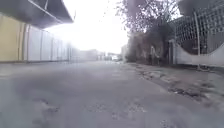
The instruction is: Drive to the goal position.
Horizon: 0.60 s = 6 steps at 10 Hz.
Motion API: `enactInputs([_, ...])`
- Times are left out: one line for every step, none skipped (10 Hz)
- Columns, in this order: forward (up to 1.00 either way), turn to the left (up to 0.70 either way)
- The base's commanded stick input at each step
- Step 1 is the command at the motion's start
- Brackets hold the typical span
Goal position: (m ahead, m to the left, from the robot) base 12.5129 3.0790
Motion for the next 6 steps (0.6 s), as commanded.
enactInputs([1.00, 0.00])
enactInputs([1.00, 0.00])
enactInputs([1.00, 0.00])
enactInputs([1.00, 0.00])
enactInputs([1.00, -0.04])
enactInputs([1.00, -0.08])
